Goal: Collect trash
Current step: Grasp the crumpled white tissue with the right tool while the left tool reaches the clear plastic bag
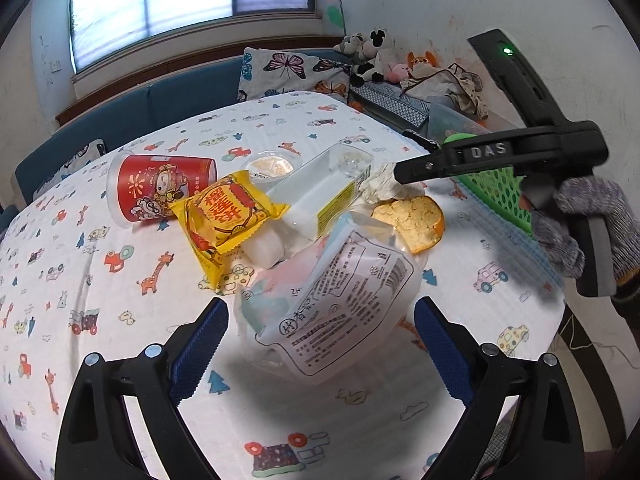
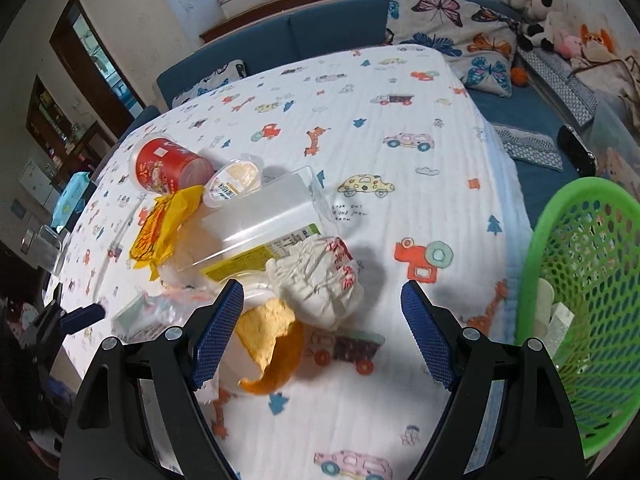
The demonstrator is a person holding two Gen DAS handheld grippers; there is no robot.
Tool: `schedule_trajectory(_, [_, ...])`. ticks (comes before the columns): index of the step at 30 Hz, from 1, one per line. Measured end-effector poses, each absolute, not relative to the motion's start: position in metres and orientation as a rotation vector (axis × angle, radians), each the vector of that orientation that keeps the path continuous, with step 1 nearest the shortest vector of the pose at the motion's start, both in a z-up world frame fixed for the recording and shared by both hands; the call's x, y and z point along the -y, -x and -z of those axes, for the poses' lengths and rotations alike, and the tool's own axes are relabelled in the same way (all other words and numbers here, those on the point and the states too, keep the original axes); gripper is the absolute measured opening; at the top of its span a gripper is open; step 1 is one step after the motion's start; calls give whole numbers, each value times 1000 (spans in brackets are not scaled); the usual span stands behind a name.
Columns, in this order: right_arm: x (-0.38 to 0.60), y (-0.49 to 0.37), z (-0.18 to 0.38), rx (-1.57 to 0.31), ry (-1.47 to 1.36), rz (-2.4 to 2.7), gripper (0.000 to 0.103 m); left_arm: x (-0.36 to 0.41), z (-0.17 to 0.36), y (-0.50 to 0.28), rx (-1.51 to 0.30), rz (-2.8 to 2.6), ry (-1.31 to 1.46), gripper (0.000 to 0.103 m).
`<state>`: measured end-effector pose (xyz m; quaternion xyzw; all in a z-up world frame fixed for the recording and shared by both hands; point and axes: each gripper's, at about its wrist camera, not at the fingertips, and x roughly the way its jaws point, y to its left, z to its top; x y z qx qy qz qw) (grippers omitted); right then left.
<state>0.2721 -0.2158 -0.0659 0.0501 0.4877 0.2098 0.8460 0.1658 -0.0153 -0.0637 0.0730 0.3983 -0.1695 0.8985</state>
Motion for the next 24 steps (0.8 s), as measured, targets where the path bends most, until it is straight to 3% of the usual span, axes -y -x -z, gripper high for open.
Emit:
schedule_trajectory(6, [211, -282, 80, -1071, -113, -444, 75, 18, 69, -170, -834, 371, -189, 92])
schedule_trajectory(15, [212, -282, 86, -1081, -132, -457, 55, 39, 81, -180, -841, 415, -336, 92])
schedule_trajectory(24, [223, -271, 69, -1027, -131, -455, 54, 46, 89, -188, -844, 439, -396, 92])
